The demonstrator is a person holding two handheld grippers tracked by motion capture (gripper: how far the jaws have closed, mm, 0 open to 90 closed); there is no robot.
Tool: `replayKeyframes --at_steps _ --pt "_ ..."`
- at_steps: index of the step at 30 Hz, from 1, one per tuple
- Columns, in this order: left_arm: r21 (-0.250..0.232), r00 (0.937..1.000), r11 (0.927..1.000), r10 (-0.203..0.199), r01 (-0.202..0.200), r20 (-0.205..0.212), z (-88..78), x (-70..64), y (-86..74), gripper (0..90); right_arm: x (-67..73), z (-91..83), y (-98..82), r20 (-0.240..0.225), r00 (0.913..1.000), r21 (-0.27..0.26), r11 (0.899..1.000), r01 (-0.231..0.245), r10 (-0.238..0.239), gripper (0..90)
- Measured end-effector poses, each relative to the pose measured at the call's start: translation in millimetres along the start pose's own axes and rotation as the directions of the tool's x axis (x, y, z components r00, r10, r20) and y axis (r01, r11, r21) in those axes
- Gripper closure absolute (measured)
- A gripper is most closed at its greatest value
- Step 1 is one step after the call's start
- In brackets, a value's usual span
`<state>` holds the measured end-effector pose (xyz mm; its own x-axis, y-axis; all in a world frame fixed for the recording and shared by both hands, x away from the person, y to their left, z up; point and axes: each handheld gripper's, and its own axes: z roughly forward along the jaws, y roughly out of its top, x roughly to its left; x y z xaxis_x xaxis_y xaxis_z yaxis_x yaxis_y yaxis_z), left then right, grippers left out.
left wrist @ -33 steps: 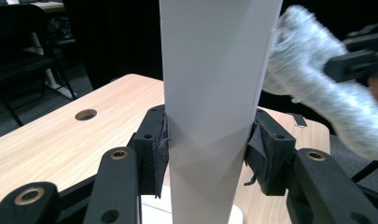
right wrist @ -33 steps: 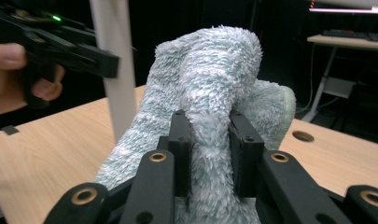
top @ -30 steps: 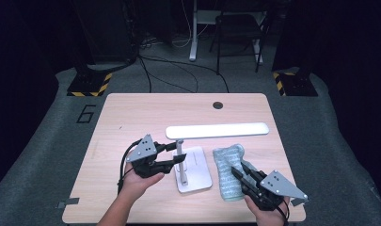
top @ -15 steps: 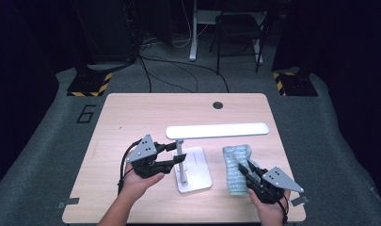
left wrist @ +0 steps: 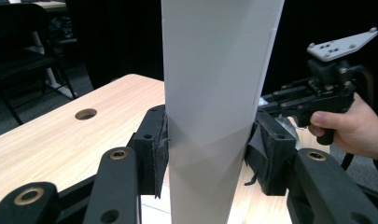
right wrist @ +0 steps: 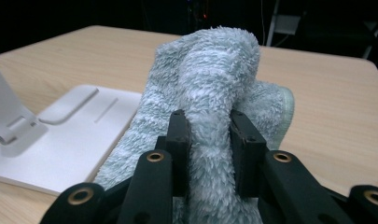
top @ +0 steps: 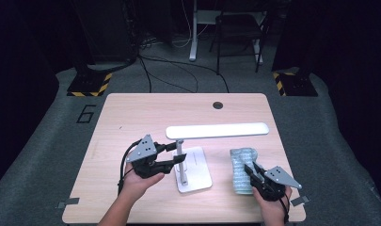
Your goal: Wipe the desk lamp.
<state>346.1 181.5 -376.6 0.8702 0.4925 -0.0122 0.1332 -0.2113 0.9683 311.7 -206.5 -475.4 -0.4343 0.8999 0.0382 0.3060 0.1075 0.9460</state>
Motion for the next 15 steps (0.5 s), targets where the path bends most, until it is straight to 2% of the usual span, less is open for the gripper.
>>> replayKeyframes --at_steps 3,6,15 --pt "-0.002 1.0000 1.0000 0.001 -0.001 0.000 0.4 -0.2 -0.2 52.8 -4.2 4.0 -5.6 0.016 0.9998 0.021 1.000 -0.014 0.013 72.0" --pt "-0.005 1.0000 1.0000 -0.006 0.006 0.000 0.3 -0.7 -0.7 52.8 -6.2 7.4 -9.6 0.027 0.9996 0.031 1.000 -0.001 0.000 71.3" --pt "-0.013 1.0000 0.9999 -0.009 0.009 -0.001 -0.7 -0.5 -1.9 52.7 -11.5 18.3 -18.9 0.028 0.9994 0.108 0.994 -0.025 0.022 69.5"
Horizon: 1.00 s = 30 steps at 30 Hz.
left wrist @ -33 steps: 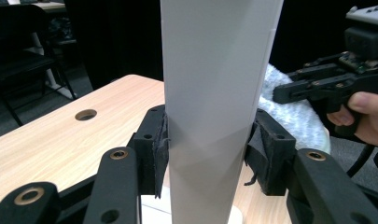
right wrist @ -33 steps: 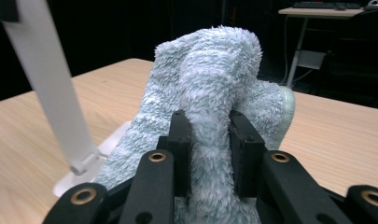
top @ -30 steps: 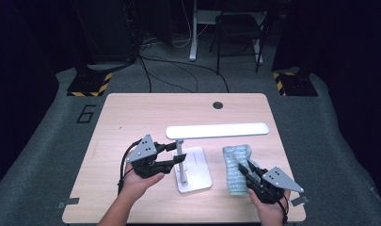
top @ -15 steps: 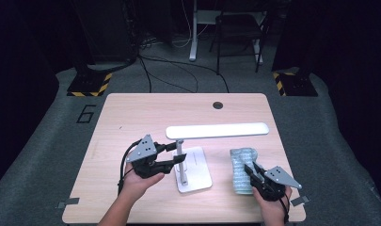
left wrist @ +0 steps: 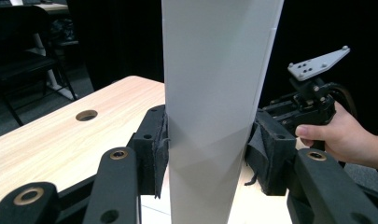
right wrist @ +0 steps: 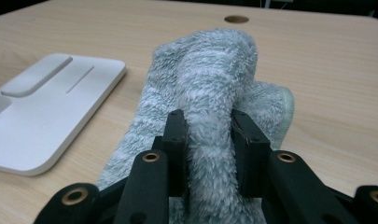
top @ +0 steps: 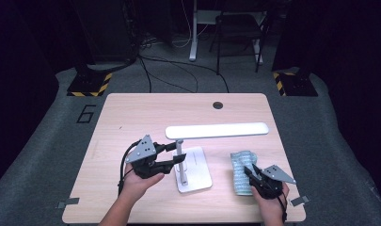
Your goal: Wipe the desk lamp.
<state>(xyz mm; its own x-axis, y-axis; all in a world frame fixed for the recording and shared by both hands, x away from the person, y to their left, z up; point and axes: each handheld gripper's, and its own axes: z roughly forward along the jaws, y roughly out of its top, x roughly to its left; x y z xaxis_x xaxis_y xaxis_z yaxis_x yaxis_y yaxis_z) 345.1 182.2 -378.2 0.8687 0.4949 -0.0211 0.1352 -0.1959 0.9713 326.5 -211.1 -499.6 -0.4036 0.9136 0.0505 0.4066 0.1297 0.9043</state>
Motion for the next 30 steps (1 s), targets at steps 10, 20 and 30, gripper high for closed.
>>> replayKeyframes --at_steps 10,20,30 --pt "0.008 1.0000 0.9999 -0.007 0.007 0.001 0.8 0.8 0.0 51.6 -1.6 12.2 -5.8 -0.004 1.0000 0.096 0.995 0.006 -0.006 64.6" --pt "0.024 0.9999 0.9997 0.006 -0.006 0.011 -0.6 3.2 -0.7 50.0 -0.8 15.6 -7.8 0.011 0.9998 0.121 0.992 -0.018 0.017 51.3" --pt "0.042 0.9992 0.9991 -0.005 0.003 0.039 1.6 4.5 -5.8 45.7 -0.5 13.9 -7.0 0.022 0.9995 0.100 0.995 -0.026 0.024 42.3"
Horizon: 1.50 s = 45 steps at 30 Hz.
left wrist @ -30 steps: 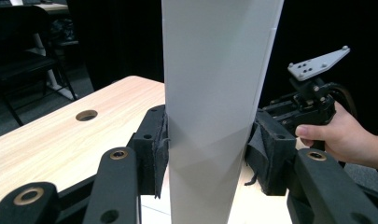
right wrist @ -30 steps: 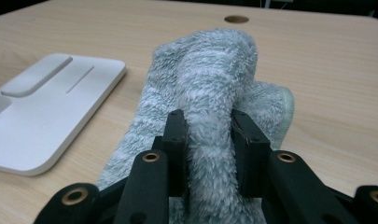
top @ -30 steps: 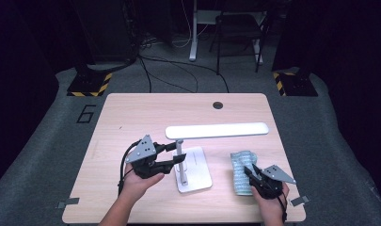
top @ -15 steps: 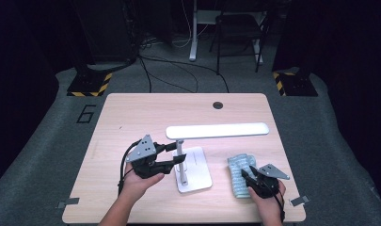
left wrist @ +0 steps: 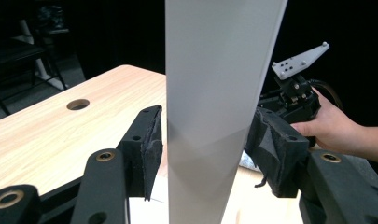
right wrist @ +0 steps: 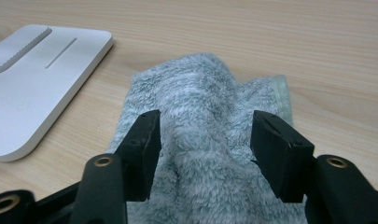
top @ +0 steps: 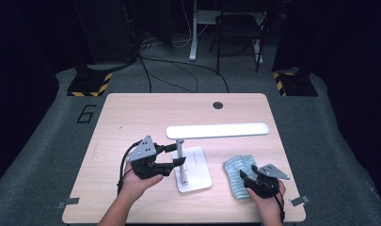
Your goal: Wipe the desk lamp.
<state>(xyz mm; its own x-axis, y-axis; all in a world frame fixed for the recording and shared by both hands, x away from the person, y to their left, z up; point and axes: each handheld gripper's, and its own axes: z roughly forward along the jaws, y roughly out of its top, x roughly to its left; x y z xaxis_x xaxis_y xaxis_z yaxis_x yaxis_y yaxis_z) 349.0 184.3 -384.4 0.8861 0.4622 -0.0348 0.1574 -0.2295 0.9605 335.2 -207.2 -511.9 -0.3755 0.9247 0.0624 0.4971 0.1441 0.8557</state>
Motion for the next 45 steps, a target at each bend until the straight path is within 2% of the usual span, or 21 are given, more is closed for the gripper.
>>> replayKeyframes --at_steps 2,4,7,11,15,17,18,23,26,28,32,36,37,41,45 --pt "-0.001 0.9998 1.0000 0.008 -0.008 0.020 1.1 -0.2 -1.1 45.8 -0.4 -1.4 0.8 0.000 1.0000 -0.009 1.000 0.004 -0.004 39.9" --pt "-0.002 0.9995 0.9998 0.019 -0.019 0.023 1.1 1.1 -1.6 45.5 -0.5 -2.4 1.3 -0.002 1.0000 -0.018 1.000 0.000 0.000 37.9" --pt "-0.008 0.9994 1.0000 0.004 -0.004 0.035 1.3 2.0 -2.7 45.8 -0.4 -3.5 1.5 -0.009 0.9999 -0.019 1.000 -0.007 0.006 36.3" --pt "0.026 0.9997 0.9994 0.023 -0.023 0.012 2.8 2.6 -3.4 50.9 1.0 -2.5 1.7 -0.003 0.9999 -0.034 0.999 -0.011 0.010 35.2" --pt "0.016 0.9998 0.9997 0.017 -0.017 0.010 3.3 1.7 -4.3 52.1 1.7 -3.9 2.6 -0.008 0.9999 -0.023 1.000 -0.008 0.008 35.4" --pt "0.014 0.9998 0.9997 0.018 -0.018 0.005 3.4 1.1 -4.5 52.4 2.1 -4.0 2.4 -0.006 1.0000 -0.037 0.999 0.000 0.000 36.3" --pt "0.021 0.9998 0.9996 0.019 -0.019 0.006 3.0 0.8 -4.1 52.6 2.1 -4.8 2.6 -0.006 0.9998 -0.022 1.000 0.017 -0.017 36.9" --pt "0.026 0.9994 0.9992 0.033 -0.032 -0.014 3.2 -0.1 -3.4 52.9 6.2 -5.1 3.3 -0.012 0.9989 -0.031 0.998 0.045 -0.046 37.8" --pt "0.023 0.9994 0.9993 0.029 -0.029 -0.019 3.5 -0.2 -3.3 53.0 9.4 -6.0 3.6 -0.013 0.9987 -0.033 0.998 0.049 -0.049 38.3" --pt "0.023 0.9996 0.9995 0.023 -0.022 -0.017 3.7 -0.5 -3.2 53.1 9.5 -7.5 3.7 -0.013 0.9976 -0.038 0.997 0.068 -0.068 39.4" --pt "0.031 0.9990 0.9992 0.027 -0.026 -0.036 4.1 0.8 -2.2 53.2 10.2 -8.3 4.1 -0.008 0.9983 -0.059 0.997 0.056 -0.057 42.2" --pt "0.026 0.9986 0.9994 0.022 -0.021 -0.047 5.0 1.2 -2.4 53.2 8.0 -9.7 4.0 -0.008 0.9986 -0.039 0.998 0.052 -0.052 42.7" --pt "0.030 0.9980 0.9990 0.034 -0.033 -0.053 4.8 2.3 -2.0 53.2 8.1 -9.7 4.0 -0.011 0.9991 -0.043 0.998 0.040 -0.041 42.8" --pt "0.028 0.9952 0.9996 0.011 -0.009 -0.097 6.0 0.5 -1.9 53.2 7.6 -9.5 3.5 -0.008 0.9992 -0.051 0.998 0.039 -0.040 42.8" --pt "0.030 0.9915 0.9995 0.012 -0.008 -0.130 6.4 -1.8 -1.7 53.2 8.6 -9.4 3.6 -0.016 0.9988 -0.040 0.998 0.045 -0.046 42.8"
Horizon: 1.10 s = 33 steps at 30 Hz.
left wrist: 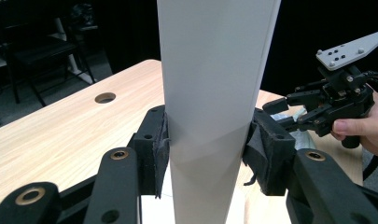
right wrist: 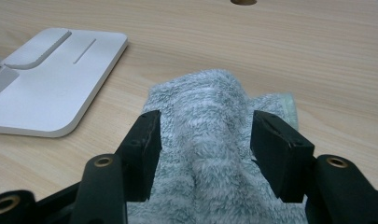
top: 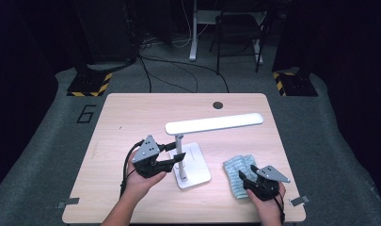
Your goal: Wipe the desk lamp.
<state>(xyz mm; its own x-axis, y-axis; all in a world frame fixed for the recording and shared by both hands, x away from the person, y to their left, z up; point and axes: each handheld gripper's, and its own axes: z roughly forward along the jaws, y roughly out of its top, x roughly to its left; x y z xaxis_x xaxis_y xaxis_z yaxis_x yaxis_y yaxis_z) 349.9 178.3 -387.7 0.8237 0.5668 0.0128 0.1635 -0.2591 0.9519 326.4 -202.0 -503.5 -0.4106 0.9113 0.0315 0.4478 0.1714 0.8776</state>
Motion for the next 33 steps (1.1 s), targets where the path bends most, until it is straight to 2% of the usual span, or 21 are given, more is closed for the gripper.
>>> replayKeyframes --at_steps 5,11,15,18,22,23,28,33 --pt "-0.001 0.9999 1.0000 -0.001 0.001 0.010 -1.3 -1.6 -0.1 52.8 0.3 -0.4 0.1 0.001 1.0000 -0.001 1.000 -0.004 0.004 42.8" --pt "-0.001 0.9949 1.0000 -0.007 0.007 0.101 -7.3 -1.7 -0.8 50.6 0.2 0.1 -0.2 -0.004 0.9999 -0.006 1.000 -0.012 0.012 42.8" --pt "-0.004 0.9928 1.0000 0.002 -0.002 0.120 -9.4 -3.5 -2.2 49.6 1.8 -0.5 0.1 -0.002 0.9999 -0.005 1.000 -0.014 0.014 42.8" --pt "0.005 0.9882 1.0000 -0.008 0.007 0.153 -11.8 -6.1 -2.7 50.1 2.7 0.0 -0.1 0.002 0.9999 -0.011 1.000 -0.012 0.012 42.8" --pt "0.006 0.9837 1.0000 0.000 -0.001 0.180 -12.9 -7.8 -3.5 51.6 2.4 0.2 -0.5 0.000 0.9999 -0.012 1.000 -0.013 0.013 42.8" --pt "0.002 0.9845 1.0000 0.002 -0.003 0.175 -12.4 -8.0 -3.8 51.6 2.0 0.3 -0.5 -0.001 1.0000 -0.011 1.000 -0.009 0.009 42.8" --pt "-0.005 0.9771 0.9999 -0.013 0.015 0.212 -7.4 -3.2 -5.4 50.2 1.4 -0.1 -0.5 -0.007 0.9996 -0.004 1.000 -0.029 0.029 42.9" --pt "0.012 0.9712 0.9998 0.014 -0.017 0.238 1.7 -2.1 -7.4 46.8 0.4 -0.3 -1.1 -0.009 0.9996 -0.004 1.000 -0.028 0.028 43.5"
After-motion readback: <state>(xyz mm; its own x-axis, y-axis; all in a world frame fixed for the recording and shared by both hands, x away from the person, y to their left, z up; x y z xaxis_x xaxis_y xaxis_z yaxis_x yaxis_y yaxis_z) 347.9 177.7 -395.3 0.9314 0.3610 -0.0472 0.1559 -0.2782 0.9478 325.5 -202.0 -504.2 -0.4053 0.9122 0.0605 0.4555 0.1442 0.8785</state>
